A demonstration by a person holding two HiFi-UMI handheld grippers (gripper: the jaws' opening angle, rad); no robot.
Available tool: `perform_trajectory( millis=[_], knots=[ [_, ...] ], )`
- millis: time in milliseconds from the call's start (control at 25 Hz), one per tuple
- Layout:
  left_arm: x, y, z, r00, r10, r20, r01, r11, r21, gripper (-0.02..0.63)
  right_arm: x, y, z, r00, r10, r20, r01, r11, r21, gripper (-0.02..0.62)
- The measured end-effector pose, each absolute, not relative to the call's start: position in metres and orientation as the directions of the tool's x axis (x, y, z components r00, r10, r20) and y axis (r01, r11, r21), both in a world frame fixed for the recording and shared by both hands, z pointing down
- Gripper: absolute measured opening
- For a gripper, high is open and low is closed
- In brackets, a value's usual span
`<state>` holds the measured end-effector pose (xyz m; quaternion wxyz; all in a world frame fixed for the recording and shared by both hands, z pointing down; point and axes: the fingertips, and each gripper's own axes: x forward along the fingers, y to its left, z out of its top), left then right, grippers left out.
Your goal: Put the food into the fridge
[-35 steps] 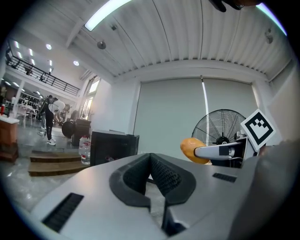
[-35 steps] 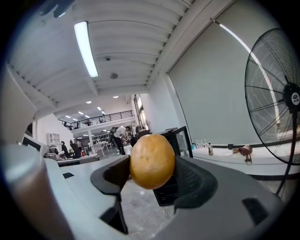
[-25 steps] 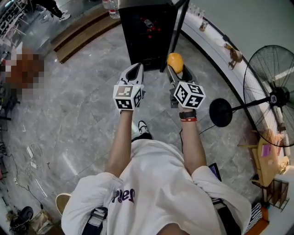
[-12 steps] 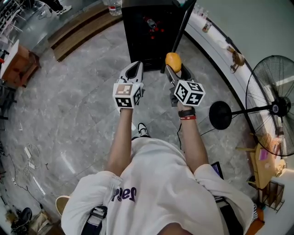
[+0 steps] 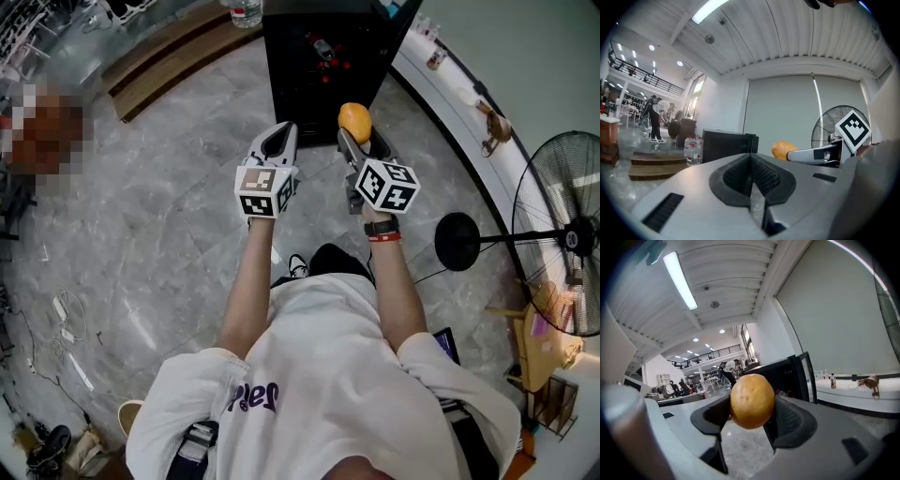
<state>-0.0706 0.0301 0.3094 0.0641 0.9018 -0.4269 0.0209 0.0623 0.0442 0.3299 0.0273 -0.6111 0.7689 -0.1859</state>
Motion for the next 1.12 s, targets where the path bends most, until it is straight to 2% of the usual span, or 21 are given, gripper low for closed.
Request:
perform_trajectory(
  millis=[1120],
  knots=[
    [-0.038, -0.131, 0.371, 0.618, -0.762, 0.193, -0.785, -0.613, 0.094, 0.018, 0.076, -0.136, 0.397, -0.361, -0.892, 0.273, -0.909, 0.271, -0.315, 0.308]
  ],
)
